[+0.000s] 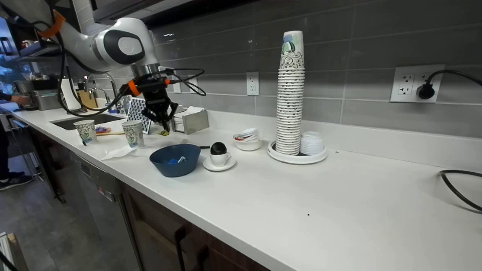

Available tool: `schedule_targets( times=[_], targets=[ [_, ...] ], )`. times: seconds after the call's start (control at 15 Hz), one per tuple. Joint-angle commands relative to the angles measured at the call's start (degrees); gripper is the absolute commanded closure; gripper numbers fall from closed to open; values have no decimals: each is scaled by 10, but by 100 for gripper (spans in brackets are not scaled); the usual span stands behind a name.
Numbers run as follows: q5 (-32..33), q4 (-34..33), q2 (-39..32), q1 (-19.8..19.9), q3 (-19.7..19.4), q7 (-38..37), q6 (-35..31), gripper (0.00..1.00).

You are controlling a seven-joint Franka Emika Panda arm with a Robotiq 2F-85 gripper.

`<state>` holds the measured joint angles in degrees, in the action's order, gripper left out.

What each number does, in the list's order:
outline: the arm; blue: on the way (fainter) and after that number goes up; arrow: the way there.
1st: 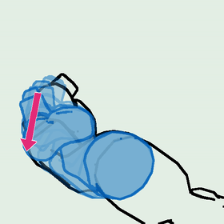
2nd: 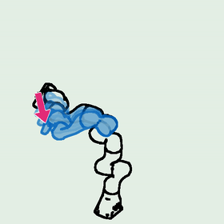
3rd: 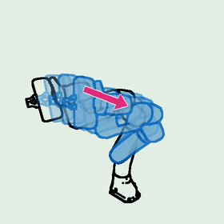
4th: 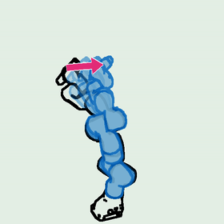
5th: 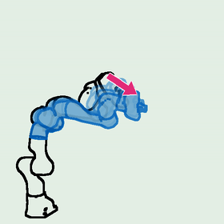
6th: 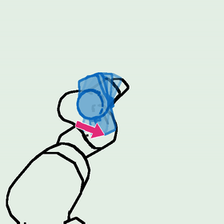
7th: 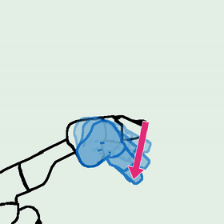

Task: Put the snack bar in the blue bowl

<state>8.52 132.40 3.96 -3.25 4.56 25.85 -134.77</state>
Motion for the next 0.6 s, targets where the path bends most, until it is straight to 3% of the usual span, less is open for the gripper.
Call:
schedule_targets(
  times=[0.0, 0.07, 0.13, 0.27, 0.53],
  targets=[
    [4, -7, -16, -2, -6, -39, 42, 100],
    [2, -9, -23, -1, -7, -49, 40, 100],
    [1, -10, -30, 1, -9, -60, 26, 74],
    [6, -16, -40, 3, -13, -88, 19, 68],
    [0, -19, -40, 2, -17, -112, 25, 39]
  ],
)
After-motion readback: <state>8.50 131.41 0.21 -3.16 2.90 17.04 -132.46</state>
